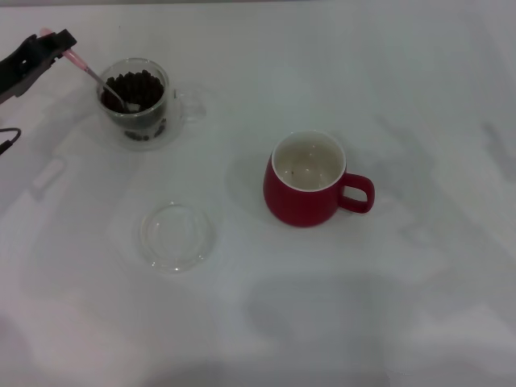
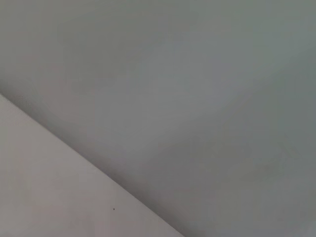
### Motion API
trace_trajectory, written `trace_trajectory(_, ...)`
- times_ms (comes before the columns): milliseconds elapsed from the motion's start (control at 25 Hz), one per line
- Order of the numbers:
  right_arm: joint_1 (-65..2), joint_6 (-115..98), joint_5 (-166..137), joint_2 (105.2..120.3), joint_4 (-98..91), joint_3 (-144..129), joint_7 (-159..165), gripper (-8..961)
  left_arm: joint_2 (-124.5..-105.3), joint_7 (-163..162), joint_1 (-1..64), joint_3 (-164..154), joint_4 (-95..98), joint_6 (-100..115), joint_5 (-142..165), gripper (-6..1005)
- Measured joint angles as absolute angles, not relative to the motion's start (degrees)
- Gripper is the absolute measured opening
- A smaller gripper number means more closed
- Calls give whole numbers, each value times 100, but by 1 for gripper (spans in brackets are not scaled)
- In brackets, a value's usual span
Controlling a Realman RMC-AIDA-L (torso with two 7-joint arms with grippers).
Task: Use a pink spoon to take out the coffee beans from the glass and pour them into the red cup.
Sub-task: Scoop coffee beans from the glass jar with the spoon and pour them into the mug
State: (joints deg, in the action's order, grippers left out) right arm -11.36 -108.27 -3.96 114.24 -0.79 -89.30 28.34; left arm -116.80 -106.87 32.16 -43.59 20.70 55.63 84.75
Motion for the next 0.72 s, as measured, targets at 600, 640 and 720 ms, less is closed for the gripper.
trace_trajectory(600, -1205, -10781, -395, 11398, -108, -8929, 2936, 739, -11681, -10693, 3145, -4360, 1821, 5587, 8098, 135)
trace_trajectory(640, -1205, -10771, -395, 11399, -109, -8929, 2936, 739, -11681, -10694, 3143, -4359, 1818, 5587, 8072, 135)
trace_trajectory(720, -1204, -10764, -395, 11399, -112, -8927, 2936, 739, -11681, -10694, 3140, -4360, 1787, 5590, 8015, 135)
